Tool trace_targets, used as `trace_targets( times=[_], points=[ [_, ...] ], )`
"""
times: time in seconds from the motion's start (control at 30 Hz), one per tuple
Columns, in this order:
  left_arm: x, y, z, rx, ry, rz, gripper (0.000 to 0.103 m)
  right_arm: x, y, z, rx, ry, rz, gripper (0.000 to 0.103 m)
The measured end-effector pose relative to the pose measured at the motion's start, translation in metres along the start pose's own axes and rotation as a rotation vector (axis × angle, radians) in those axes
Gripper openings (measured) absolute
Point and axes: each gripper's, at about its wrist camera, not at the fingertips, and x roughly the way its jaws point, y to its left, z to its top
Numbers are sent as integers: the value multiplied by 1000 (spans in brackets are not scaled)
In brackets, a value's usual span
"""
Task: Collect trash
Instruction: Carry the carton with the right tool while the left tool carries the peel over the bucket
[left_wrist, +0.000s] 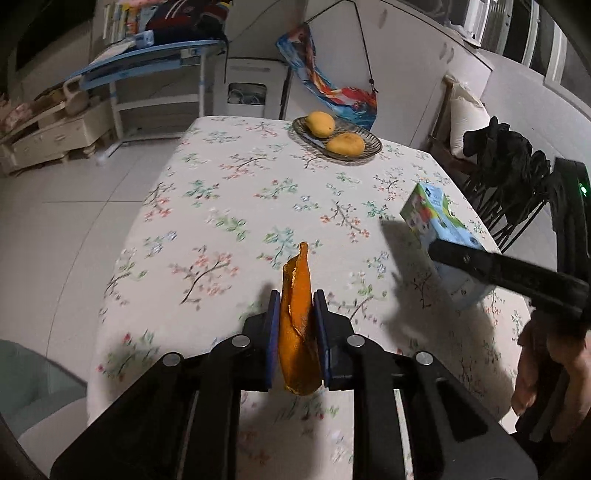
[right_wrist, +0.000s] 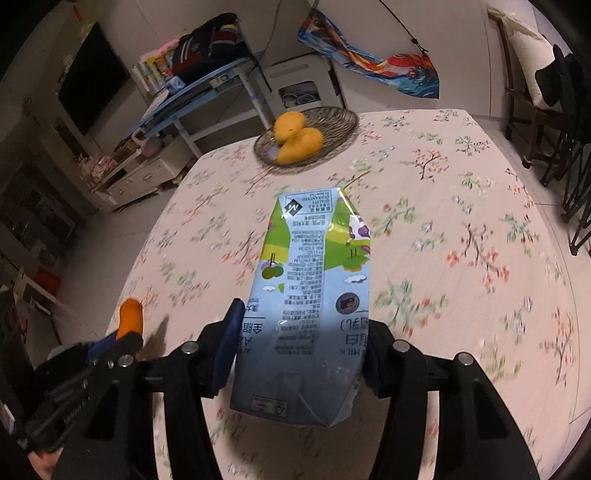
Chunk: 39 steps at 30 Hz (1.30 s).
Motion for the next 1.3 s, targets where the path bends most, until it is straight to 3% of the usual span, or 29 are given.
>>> trace_targets(
  times=[0.2,0.57,0.8,1.3],
  points=[
    [-12,2,-17,6,1,-7,17,-19,16,-27,-34,-5,-2,55],
    [-49,3,-32,3,-116,13,17,-50,15,-55,49,-89,74,55],
    [-64,-7,-43,24,-145,6,17,-64,16,-67,86,-128,137,55],
    [-109,-17,-80,70,-209,21,17,-95,16,-103,114,-177,146,55]
  ],
)
